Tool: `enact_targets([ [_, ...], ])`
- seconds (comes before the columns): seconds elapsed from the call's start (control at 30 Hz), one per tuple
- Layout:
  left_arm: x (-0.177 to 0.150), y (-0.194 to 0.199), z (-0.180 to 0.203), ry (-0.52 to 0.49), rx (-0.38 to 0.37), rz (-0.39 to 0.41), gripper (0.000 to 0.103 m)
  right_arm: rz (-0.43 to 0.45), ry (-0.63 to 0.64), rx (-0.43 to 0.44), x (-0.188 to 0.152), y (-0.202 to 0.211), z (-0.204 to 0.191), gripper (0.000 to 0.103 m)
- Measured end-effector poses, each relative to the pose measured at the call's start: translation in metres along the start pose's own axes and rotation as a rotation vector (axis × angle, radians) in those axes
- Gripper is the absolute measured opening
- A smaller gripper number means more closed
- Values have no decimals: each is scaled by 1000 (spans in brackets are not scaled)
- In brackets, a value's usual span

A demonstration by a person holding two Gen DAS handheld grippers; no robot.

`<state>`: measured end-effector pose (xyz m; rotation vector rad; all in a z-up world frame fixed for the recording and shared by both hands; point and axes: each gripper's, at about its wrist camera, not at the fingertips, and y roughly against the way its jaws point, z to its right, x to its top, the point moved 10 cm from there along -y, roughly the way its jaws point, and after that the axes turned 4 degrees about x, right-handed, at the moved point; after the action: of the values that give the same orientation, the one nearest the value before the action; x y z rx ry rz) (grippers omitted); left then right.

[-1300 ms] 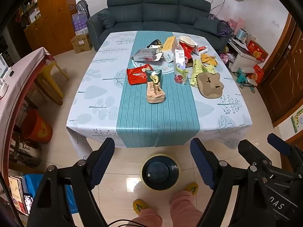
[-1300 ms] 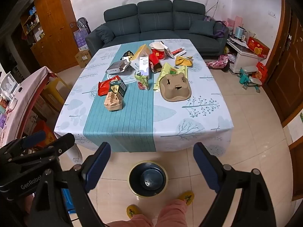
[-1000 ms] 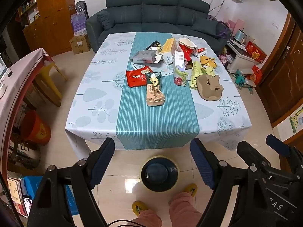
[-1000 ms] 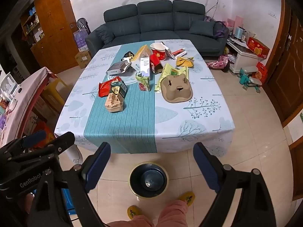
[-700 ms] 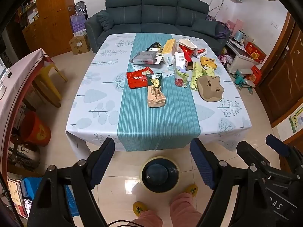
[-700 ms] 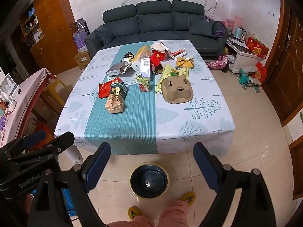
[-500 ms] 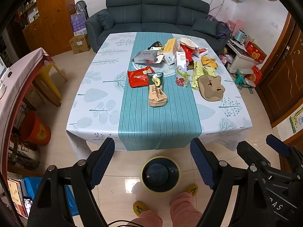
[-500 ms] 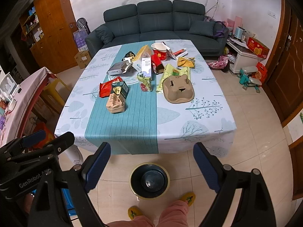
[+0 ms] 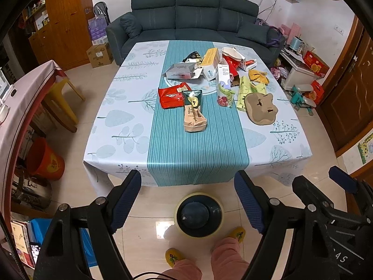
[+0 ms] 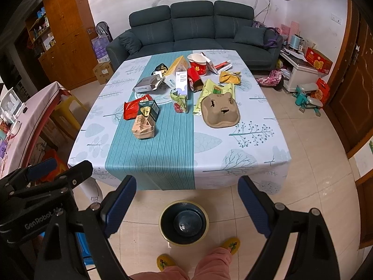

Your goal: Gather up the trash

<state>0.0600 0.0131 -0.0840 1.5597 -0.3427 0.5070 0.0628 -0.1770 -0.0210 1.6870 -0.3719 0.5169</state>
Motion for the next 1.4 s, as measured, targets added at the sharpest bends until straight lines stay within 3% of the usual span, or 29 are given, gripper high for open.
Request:
enact_targets([
  [1.07,-11,18,3,-31,9,16,81,28,-26,-9,2,16,-4,89],
  [1.4,-11,28,-1,-62,-8,30,81,52,-58,-19,-12,31,-2,89],
])
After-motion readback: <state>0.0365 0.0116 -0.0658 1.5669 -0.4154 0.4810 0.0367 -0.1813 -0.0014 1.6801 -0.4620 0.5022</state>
